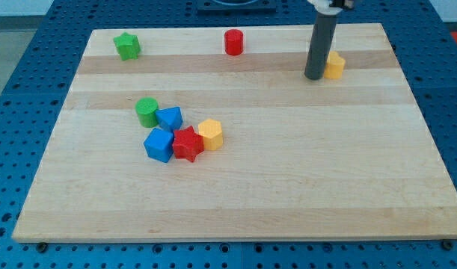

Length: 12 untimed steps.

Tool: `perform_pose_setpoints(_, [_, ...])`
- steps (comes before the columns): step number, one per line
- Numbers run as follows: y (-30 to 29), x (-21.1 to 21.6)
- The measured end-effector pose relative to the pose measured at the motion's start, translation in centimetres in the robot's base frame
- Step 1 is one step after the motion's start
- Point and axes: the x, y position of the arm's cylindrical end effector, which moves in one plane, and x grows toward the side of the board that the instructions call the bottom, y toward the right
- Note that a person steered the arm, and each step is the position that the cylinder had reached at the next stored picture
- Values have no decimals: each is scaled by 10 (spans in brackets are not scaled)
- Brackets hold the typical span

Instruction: Place the yellow heart right to the red circle

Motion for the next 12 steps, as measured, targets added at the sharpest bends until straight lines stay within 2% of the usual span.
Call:
perform_pose_setpoints(1, [0,51])
perform_pose_setpoints(3, [19,7])
perform_pose_setpoints(5, [22,-14])
perform_pose_setpoints(8, [76,-14])
perform_pose_setpoints(9, [73,-20])
perform_pose_setpoints(10, [72,-48])
perform_pose_setpoints(12, [71,-50])
